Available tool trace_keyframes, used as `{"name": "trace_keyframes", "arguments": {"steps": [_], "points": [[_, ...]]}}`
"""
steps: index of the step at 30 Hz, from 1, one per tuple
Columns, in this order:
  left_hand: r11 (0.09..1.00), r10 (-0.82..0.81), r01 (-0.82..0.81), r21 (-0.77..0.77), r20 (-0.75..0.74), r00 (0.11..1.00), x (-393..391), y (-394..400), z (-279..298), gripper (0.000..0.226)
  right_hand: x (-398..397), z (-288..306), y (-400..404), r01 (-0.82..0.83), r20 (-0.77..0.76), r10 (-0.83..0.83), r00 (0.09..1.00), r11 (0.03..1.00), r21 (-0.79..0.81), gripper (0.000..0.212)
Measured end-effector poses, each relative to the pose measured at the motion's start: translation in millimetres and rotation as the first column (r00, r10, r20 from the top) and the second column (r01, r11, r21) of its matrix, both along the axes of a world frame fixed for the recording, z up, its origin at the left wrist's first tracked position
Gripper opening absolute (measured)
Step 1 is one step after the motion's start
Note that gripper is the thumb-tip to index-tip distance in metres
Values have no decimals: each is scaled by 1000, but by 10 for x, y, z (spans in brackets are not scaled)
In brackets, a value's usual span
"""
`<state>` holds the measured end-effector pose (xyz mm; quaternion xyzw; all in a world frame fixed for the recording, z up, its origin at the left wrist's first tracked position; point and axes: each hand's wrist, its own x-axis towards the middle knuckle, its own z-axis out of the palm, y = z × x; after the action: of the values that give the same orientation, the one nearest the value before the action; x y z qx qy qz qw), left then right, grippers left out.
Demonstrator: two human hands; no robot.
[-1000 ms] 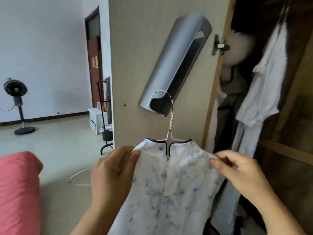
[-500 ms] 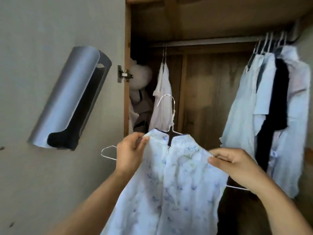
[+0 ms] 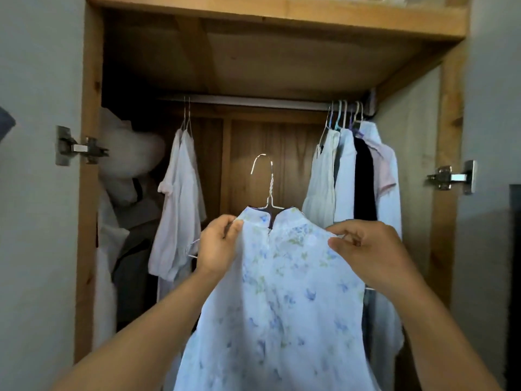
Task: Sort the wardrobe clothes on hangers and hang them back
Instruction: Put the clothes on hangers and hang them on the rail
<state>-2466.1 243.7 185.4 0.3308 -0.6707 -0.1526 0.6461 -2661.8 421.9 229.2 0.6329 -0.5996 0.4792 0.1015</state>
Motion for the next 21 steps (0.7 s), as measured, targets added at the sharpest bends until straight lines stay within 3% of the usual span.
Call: {"name": "trace_keyframes", "arguments": {"steps": [3, 5, 7, 10, 14, 17, 21], "points": [[999, 11, -9, -40, 41, 999, -230, -364, 149, 28, -154, 98, -219, -42, 124, 37, 992, 999, 35, 28], [998, 27, -23, -58, 72, 997, -342, -564, 257, 26, -199, 161, -294, -227, 293, 188, 938, 968, 104, 24], [998, 38, -35, -56, 68, 997, -446, -759, 361, 26, -241, 214, -360, -433, 423, 325, 846, 881, 190, 34], [998, 53, -50, -37, 80, 995, -551, -982, 479, 33, -302, 239, -529, -587, 445, 444, 778, 766, 263, 63], [994, 89, -82, -72, 102, 991, -589, -1222, 647, 47, -265, 236, -856, -675, 500, 534, 681, 723, 148, 71], [991, 121, -113, -71, 128, 984, -571, -1392, 785, 31, -157, 231, -1149, -689, 563, 555, 612, 724, 35, 70], [981, 109, -90, -172, 106, 988, -418, -1507, 926, 31, 127, 403, -1626, -619, 521, 532, 668, 785, -8, 94]]}}
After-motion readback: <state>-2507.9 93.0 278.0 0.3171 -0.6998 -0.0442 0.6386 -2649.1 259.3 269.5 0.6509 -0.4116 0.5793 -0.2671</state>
